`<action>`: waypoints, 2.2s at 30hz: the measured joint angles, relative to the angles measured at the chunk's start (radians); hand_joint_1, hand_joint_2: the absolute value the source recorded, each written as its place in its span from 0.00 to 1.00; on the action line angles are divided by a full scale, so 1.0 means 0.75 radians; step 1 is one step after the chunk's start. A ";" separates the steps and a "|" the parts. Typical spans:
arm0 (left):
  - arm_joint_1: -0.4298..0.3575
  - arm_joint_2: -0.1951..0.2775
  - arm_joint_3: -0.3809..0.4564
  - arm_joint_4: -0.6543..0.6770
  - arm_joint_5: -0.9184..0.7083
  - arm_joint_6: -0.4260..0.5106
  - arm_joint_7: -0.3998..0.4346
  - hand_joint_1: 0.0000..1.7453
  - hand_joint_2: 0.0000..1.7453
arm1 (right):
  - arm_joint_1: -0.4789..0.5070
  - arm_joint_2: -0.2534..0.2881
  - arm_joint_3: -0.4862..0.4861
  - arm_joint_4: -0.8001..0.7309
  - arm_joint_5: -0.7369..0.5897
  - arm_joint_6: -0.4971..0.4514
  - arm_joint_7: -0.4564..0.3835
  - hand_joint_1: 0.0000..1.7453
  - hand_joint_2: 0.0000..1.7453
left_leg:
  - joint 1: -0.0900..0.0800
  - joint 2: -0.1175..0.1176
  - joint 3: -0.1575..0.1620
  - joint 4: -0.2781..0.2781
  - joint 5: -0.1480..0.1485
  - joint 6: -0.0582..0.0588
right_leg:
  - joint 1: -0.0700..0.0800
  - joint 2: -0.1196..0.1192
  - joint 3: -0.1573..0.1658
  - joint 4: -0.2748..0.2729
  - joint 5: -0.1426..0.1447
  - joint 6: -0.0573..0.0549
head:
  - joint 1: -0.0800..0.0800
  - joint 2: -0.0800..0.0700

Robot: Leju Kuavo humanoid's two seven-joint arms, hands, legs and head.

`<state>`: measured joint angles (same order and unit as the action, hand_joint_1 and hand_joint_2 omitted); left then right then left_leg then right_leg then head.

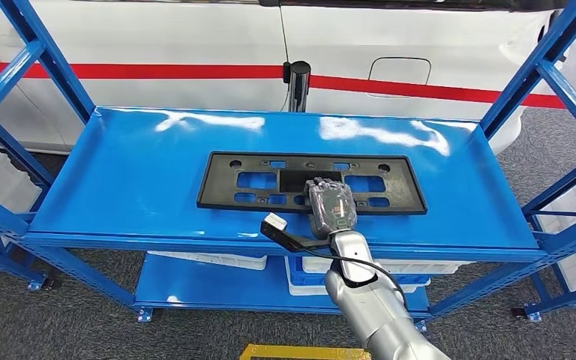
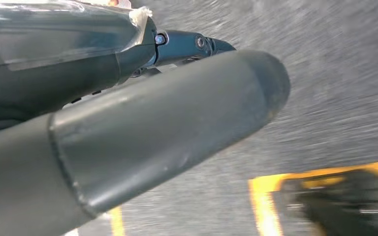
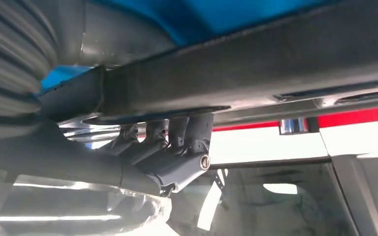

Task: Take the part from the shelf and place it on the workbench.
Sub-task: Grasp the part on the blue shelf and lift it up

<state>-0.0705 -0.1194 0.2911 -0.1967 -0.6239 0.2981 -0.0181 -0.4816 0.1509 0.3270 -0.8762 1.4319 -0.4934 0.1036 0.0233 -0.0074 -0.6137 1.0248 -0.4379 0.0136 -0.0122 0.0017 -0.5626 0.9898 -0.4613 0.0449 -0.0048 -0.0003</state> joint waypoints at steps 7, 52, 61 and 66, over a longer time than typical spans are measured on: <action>0.000 -0.012 0.160 -0.001 0.165 -0.181 -0.374 0.00 0.00 | 0.156 -0.015 -0.028 -0.370 -0.184 0.051 -0.162 1.00 1.00 | 0.000 0.000 -0.001 0.000 0.000 0.000 | 0.001 0.000 -0.001 0.000 0.000 0.000 | 0.000 0.000; -0.011 -0.050 0.390 -0.001 0.113 -0.177 -0.138 0.00 0.00 | 0.106 -0.197 0.153 -1.196 -0.910 -0.034 -0.432 1.00 1.00 | -0.016 0.007 0.002 -0.022 0.019 0.058 | -0.026 -0.001 -0.086 0.200 -0.113 0.005 | 0.004 0.000; -0.013 -0.059 0.419 -0.002 0.126 -0.187 -0.118 0.00 0.00 | 0.116 -0.192 0.110 -1.154 -0.984 -0.021 -0.480 1.00 1.00 | -0.022 0.002 -0.017 -0.017 0.046 0.020 | -0.013 0.009 0.055 0.025 -0.057 0.015 | 0.003 0.000; -0.012 -0.058 0.433 -0.002 0.131 -0.188 -0.117 0.00 0.00 | 0.107 -0.190 0.096 -1.127 -1.008 -0.009 -0.498 1.00 1.00 | -0.011 0.002 -0.065 0.068 -0.026 -0.015 | -0.025 0.009 0.022 0.022 -0.020 -0.052 | -0.002 0.000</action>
<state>-0.0798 -0.1632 0.6162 -0.1980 -0.5260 0.1568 -0.1058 -0.4012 0.0084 0.3987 -1.7215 0.6761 -0.5005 -0.2700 0.0149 -0.0056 -0.6623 1.0757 -0.4572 0.0025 -0.0310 0.0082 -0.5460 1.0060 -0.4759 0.0062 -0.0065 -0.0003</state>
